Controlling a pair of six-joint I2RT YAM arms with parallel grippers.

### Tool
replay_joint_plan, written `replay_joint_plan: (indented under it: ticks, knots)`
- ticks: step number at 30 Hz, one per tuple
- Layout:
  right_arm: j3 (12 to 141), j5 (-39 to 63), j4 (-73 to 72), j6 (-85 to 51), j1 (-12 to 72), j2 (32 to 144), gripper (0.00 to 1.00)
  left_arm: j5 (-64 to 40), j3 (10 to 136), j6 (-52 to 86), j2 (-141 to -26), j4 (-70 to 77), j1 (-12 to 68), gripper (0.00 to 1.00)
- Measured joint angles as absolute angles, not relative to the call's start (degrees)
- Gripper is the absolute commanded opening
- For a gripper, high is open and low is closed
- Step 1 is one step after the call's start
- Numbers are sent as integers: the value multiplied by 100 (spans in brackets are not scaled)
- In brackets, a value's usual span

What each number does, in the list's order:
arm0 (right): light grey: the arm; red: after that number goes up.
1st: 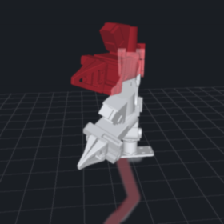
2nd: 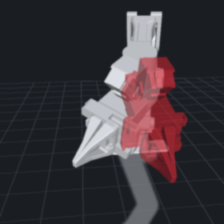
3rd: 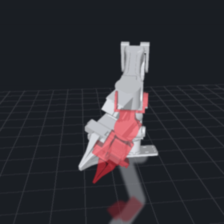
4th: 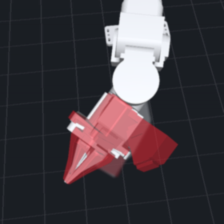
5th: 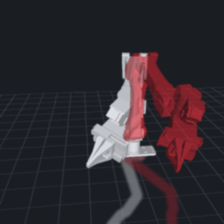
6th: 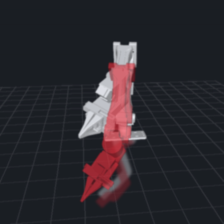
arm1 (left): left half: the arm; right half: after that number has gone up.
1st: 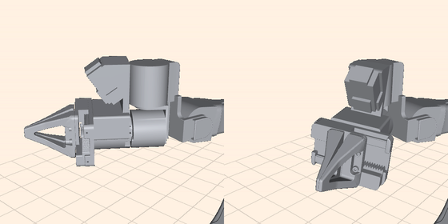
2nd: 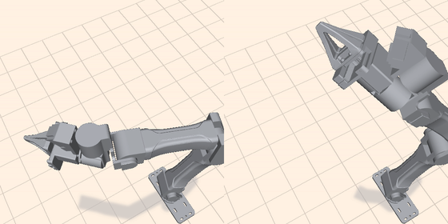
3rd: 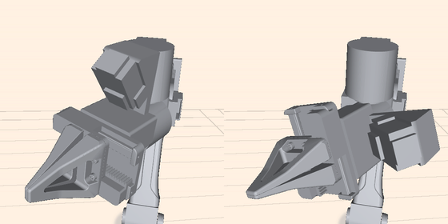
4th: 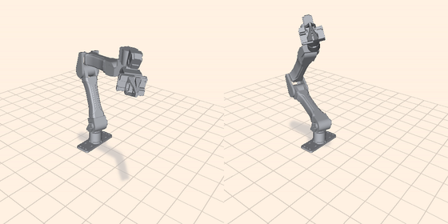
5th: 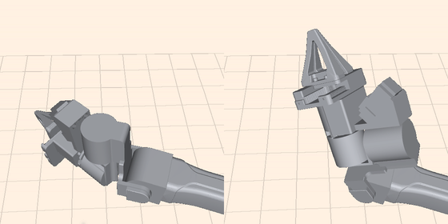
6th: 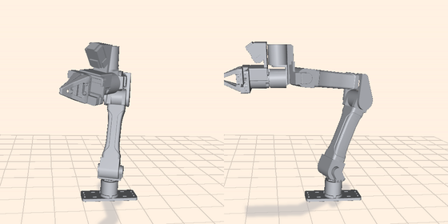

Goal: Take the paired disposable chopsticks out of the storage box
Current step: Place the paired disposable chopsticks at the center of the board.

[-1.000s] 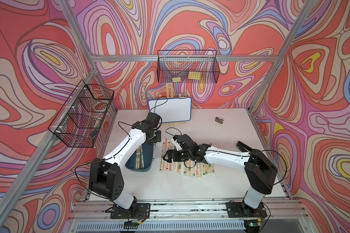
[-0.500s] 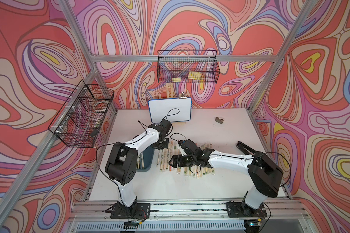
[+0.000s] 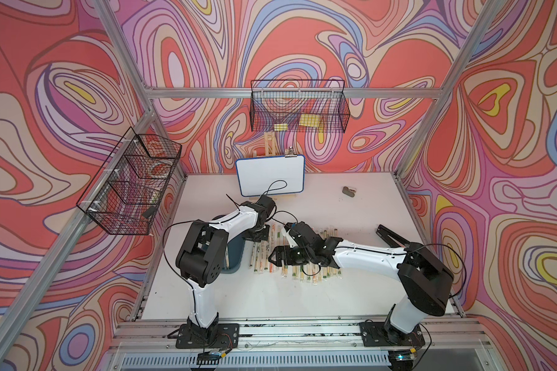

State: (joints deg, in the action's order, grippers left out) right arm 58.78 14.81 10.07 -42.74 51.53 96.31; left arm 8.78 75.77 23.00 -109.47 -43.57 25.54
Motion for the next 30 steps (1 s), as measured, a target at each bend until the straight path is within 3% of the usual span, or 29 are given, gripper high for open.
replay_joint_plan:
  ticks: [9, 18, 30]
  knots:
    - [5878, 1483, 1009, -4274, 5155, 9631, 89, 799, 7561, 2379, -10958, -4331, 2554, 27]
    - [5881, 1483, 1015, -4272, 5153, 9631, 89, 709, 7561, 2453, -10871, -4335, 2554, 28]
    - [5905, 1483, 1033, -4270, 5155, 9631, 89, 755, 7682, 2591, -9826, -4423, 2534, 29]
